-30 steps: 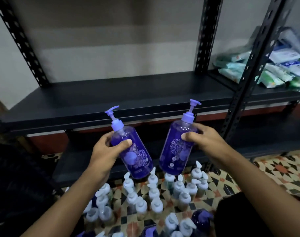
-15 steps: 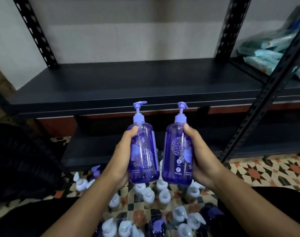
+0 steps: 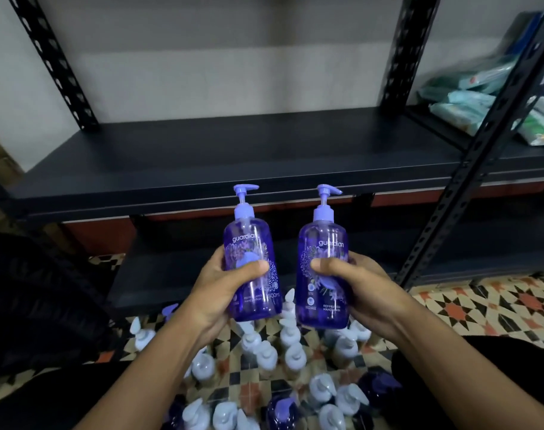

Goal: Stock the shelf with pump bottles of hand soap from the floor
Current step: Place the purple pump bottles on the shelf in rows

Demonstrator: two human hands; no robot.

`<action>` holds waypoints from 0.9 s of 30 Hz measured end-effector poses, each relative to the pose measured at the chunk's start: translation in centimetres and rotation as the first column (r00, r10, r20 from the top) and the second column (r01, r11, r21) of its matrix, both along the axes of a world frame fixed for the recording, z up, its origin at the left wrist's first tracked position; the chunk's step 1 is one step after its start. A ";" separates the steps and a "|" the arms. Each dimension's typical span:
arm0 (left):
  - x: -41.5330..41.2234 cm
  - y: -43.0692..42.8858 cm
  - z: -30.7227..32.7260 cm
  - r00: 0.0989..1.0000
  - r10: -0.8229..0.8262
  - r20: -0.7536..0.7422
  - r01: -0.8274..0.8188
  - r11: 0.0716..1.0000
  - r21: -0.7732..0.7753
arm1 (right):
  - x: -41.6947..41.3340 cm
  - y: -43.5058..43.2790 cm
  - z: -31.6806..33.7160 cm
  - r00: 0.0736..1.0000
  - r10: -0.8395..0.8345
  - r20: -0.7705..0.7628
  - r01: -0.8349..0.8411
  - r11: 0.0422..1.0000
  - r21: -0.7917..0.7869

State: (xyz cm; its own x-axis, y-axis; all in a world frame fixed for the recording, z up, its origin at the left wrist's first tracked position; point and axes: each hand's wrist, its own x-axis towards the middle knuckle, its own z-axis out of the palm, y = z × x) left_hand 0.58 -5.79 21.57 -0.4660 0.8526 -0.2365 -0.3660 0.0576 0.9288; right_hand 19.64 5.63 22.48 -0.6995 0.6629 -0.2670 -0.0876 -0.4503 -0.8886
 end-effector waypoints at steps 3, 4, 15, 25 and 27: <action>0.2 -0.3 -0.2 0.998 0.025 -0.052 -0.026 0.999 -0.022 | 0.3 -0.1 0.3 0.996 -0.088 0.033 0.086 0.995 0.044; 0.3 -0.3 -0.3 0.997 0.034 -0.067 -0.036 0.999 -0.024 | 0.4 -0.2 0.3 0.993 -0.113 0.033 0.111 0.992 0.054; 2.4 0.8 -1.6 0.989 0.049 -0.142 -0.049 0.999 -0.002 | 2.0 -0.9 0.2 0.979 -0.188 0.079 0.185 0.982 0.044; 3.2 6.4 3.8 0.958 0.044 -0.283 -0.004 0.990 0.139 | 2.8 3.7 5.9 0.949 -0.310 0.053 0.277 0.905 0.324; 3.1 8.7 5.8 0.952 0.042 -0.303 0.014 0.983 0.181 | 2.9 6.1 7.4 0.926 -0.376 0.027 0.335 0.855 0.396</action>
State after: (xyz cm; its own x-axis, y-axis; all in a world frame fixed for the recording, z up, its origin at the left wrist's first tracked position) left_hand 3.68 2.86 27.35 -0.5041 0.8604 0.0744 -0.0641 -0.1233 0.9903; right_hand 22.51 11.77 29.91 -0.3800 0.9250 -0.0016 -0.0797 -0.0344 -0.9962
